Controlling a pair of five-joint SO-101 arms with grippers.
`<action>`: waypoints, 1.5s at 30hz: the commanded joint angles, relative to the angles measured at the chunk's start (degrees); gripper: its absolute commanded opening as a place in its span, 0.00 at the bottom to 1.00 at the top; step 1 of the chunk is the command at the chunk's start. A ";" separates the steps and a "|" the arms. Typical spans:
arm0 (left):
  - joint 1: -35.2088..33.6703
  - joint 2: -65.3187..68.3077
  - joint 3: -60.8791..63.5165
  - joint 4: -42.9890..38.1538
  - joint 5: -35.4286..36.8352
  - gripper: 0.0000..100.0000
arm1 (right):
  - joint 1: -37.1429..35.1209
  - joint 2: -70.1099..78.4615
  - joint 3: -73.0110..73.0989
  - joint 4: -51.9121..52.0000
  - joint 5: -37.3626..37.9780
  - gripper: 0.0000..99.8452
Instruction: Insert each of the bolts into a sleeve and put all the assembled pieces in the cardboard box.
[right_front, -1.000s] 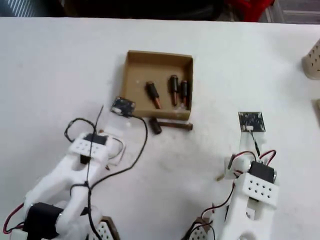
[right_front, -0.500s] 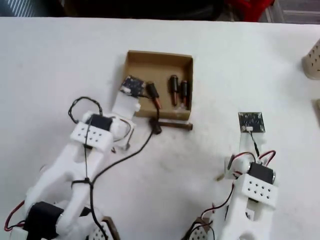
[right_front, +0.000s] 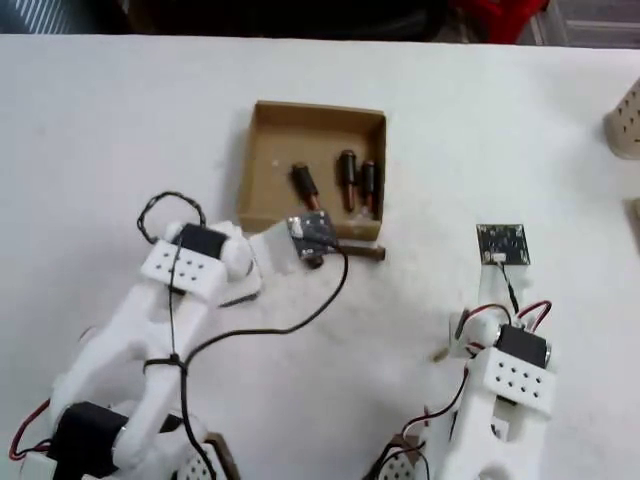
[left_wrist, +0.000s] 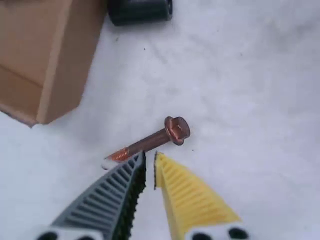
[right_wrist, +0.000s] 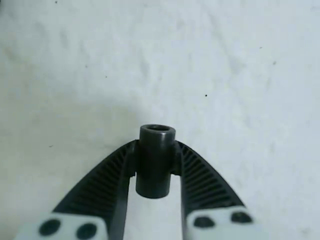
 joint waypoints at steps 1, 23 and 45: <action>0.13 -0.04 -0.26 1.05 -5.63 0.17 | 0.57 -0.92 -0.26 -0.66 0.62 0.02; -4.62 11.82 -6.95 1.49 -20.57 0.19 | -2.15 -1.19 1.49 -0.75 5.36 0.02; -2.07 31.78 -21.19 1.05 -20.04 0.05 | -2.24 -1.19 1.49 -0.84 5.45 0.02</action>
